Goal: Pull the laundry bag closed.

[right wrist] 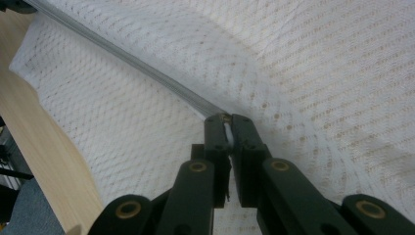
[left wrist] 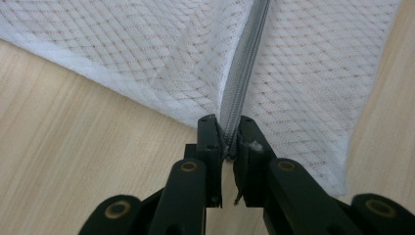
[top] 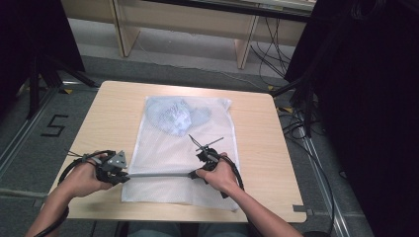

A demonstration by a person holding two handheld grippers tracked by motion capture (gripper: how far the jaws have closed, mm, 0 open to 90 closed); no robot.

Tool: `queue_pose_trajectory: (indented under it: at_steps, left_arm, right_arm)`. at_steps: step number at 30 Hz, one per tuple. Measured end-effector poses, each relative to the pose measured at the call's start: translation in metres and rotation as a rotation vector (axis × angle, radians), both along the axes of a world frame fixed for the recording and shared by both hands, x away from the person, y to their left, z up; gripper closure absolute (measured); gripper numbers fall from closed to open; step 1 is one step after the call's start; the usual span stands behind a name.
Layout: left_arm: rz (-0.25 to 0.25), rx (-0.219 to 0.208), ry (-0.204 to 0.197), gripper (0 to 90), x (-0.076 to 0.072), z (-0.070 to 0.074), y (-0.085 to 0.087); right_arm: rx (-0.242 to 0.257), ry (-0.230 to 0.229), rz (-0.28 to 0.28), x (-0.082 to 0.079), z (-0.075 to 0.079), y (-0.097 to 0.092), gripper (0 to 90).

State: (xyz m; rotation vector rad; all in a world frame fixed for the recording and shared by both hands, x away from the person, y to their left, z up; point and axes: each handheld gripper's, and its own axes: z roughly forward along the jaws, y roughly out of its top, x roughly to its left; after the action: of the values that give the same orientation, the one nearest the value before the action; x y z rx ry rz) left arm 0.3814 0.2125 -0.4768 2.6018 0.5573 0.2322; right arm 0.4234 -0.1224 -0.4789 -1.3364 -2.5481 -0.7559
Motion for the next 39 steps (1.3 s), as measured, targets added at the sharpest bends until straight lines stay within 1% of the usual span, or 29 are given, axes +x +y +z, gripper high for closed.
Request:
queue_pose_trajectory:
  at_steps: [1,2,4,5,8,10,11,12,14,15,16,17,19,20,21,22,23,24,26,28,29,30,31,33,35,36,37,38,39]
  left_arm:
    - [0.004,-0.005,0.0,81.9,0.0,0.0,0.0]
    - [0.004,-0.003,-0.001,81.9,0.0,0.0,0.0]
    - [-0.003,0.002,-0.006,81.9,0.0,0.0,0.001]
    - [-0.003,0.002,-0.006,81.9,0.0,0.0,0.0]
    - [0.001,0.001,0.0,81.9,0.0,0.0,0.0]
    - [0.003,0.0,0.0,81.9,0.0,0.0,0.0]
    - [0.002,0.0,0.0,81.9,0.0,0.001,0.0]
    - [0.003,-0.001,0.0,81.9,0.0,0.001,0.0]
    - [0.006,-0.006,0.001,81.9,-0.001,0.001,0.0]
    - [0.005,-0.007,0.002,81.9,-0.001,0.0,-0.001]
    - [0.004,-0.004,0.003,81.9,0.0,0.0,-0.001]
    - [0.005,-0.006,0.003,81.9,0.0,0.0,-0.001]
    - [0.005,-0.006,0.004,81.9,-0.001,0.0,-0.001]
    - [0.007,-0.008,0.005,81.9,-0.001,0.0,-0.001]
    - [0.007,-0.01,0.005,81.9,-0.001,0.0,-0.001]
    - [0.006,-0.007,0.006,81.9,-0.001,0.001,-0.001]
    - [0.007,-0.009,0.007,81.9,-0.001,0.001,-0.001]
    - [0.006,-0.011,0.008,81.9,-0.001,0.0,-0.001]
    - [0.01,-0.014,0.008,81.9,-0.001,0.0,-0.001]
    - [0.009,-0.011,0.007,81.9,0.0,0.0,-0.001]
    - [0.007,-0.009,0.005,81.9,0.0,0.0,-0.001]
    - [0.011,-0.013,0.008,81.9,0.0,0.0,-0.001]
    - [0.003,-0.007,0.0,81.9,0.0,0.001,0.0]
    - [0.017,-0.02,0.009,81.9,0.0,0.0,0.0]
    - [0.016,-0.018,0.009,81.9,0.0,0.0,0.0]
    - [0.013,-0.016,0.006,82.0,0.0,0.001,0.0]
    - [0.007,-0.014,0.002,82.0,0.0,0.001,0.0]
    - [0.016,-0.016,0.011,82.0,0.0,0.001,0.001]
    - [0.017,-0.019,0.009,82.0,0.0,0.001,0.001]
  right_arm:
    - [0.014,-0.051,0.032,0.002,-0.003,-0.002,87.1]
    - [0.016,-0.04,0.019,0.001,-0.003,-0.002,87.1]
    - [0.015,-0.04,0.02,0.002,-0.003,-0.004,87.1]
    - [0.018,-0.061,0.025,0.003,-0.005,-0.005,87.1]
    - [-0.009,-0.007,-0.013,0.001,-0.002,-0.007,87.1]
    - [-0.001,0.002,-0.018,0.0,-0.002,-0.008,87.1]
    - [-0.005,-0.017,-0.01,0.001,-0.003,-0.01,87.1]
    - [0.009,-0.034,0.009,0.002,-0.005,-0.011,87.1]
    - [0.022,-0.034,0.003,0.002,-0.005,-0.012,87.1]
    - [0.015,-0.029,0.004,0.002,-0.005,-0.013,87.1]
    - [0.019,-0.041,0.017,0.003,-0.005,-0.014,87.1]
    - [0.017,-0.023,0.002,0.002,-0.004,-0.014,87.1]
    - [0.016,-0.032,0.004,0.002,-0.005,-0.015,87.1]
    - [0.014,-0.011,-0.009,0.001,-0.004,-0.015,87.1]
    - [0.02,-0.032,0.003,0.002,-0.005,-0.016,87.1]
    - [0.022,-0.027,-0.005,0.002,-0.005,-0.016,87.1]
    - [0.013,0.004,-0.023,0.0,-0.003,-0.016,87.0]
    - [0.026,-0.031,-0.002,0.002,-0.006,-0.017,87.1]
    - [0.019,-0.026,-0.009,0.001,-0.005,-0.018,87.1]
    - [0.023,-0.042,0.006,0.003,-0.006,-0.02,87.1]
    - [0.02,-0.015,-0.016,0.001,-0.004,-0.02,87.1]
    - [0.019,-0.047,0.0,0.003,-0.006,-0.022,87.1]
    - [0.018,-0.031,-0.014,0.002,-0.005,-0.021,87.1]
    - [0.016,-0.025,-0.014,0.002,-0.005,-0.023,87.1]
    - [0.018,-0.019,-0.02,0.002,-0.004,-0.024,87.0]
    - [0.02,-0.021,-0.019,0.002,-0.004,-0.024,87.0]
    - [0.018,-0.04,-0.01,0.003,-0.006,-0.026,87.0]
    - [0.026,-0.022,-0.029,0.001,-0.005,-0.025,87.1]
    - [0.017,-0.016,-0.025,0.001,-0.004,-0.026,87.0]
